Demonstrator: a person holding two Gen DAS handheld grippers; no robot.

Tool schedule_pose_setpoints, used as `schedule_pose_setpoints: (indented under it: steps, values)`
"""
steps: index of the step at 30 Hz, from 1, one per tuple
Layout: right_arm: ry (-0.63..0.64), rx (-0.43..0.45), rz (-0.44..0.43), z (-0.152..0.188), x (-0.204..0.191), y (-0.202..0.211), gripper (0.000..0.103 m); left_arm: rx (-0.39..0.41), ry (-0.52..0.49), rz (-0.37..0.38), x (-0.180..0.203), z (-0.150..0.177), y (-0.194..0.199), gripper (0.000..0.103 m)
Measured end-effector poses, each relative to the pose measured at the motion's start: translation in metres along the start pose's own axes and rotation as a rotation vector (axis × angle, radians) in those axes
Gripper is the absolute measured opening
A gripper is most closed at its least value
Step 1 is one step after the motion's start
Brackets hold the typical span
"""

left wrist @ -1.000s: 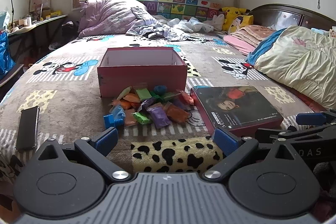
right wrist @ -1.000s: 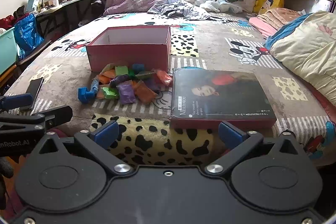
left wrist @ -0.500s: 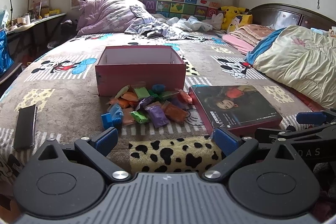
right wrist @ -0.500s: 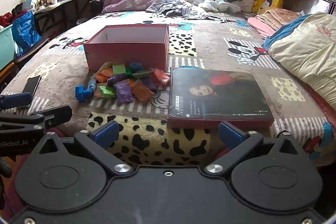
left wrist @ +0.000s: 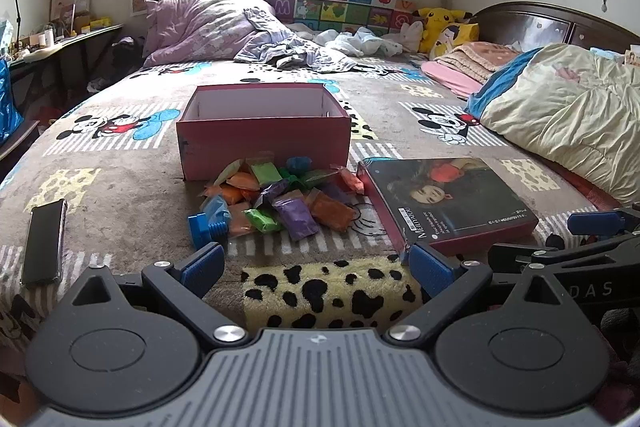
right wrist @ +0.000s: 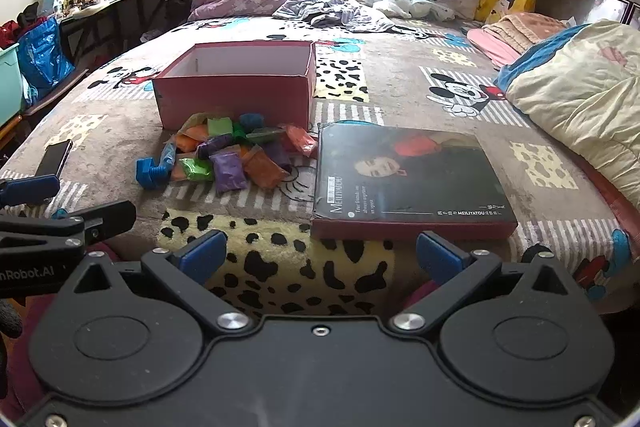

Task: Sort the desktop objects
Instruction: 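Move both tools toward the pile of bagged packets beside the pink box, then close the left gripper on the blue plastic bolt toy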

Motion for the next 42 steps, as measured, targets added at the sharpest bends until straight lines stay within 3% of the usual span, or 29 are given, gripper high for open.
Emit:
schedule_pose_setpoints:
  steps: [14,20,38,42]
  values:
    - [-0.010,-0.023,0.011,0.002,0.005,-0.010,0.102,-0.012,-0.011,0.008,0.002,-0.001,-0.013,0.099]
    - [0.003,-0.039,-0.006,0.001,0.001,-0.023,0.102,0.010,0.019,-0.019,-0.014,-0.006,-0.025,0.099]
    - [0.042,-0.131,-0.055,-0.002,-0.018,-0.088,0.102,0.031,-0.047,-0.063,-0.062,-0.015,-0.087,0.099]
    - [0.058,-0.145,-0.053,-0.003,-0.023,-0.101,0.102,-0.006,-0.052,-0.054,-0.072,-0.014,-0.105,0.099]
Point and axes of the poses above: each gripper's, at about its wrist camera, not at the fingertips, and y roughly against the way its jaws point, x to its right, z to its underside, the point moved 6 cm from there along -y, roughly the way its jaws point, and after that the axes turned 9 degrees about z, right-handed, at the moved point
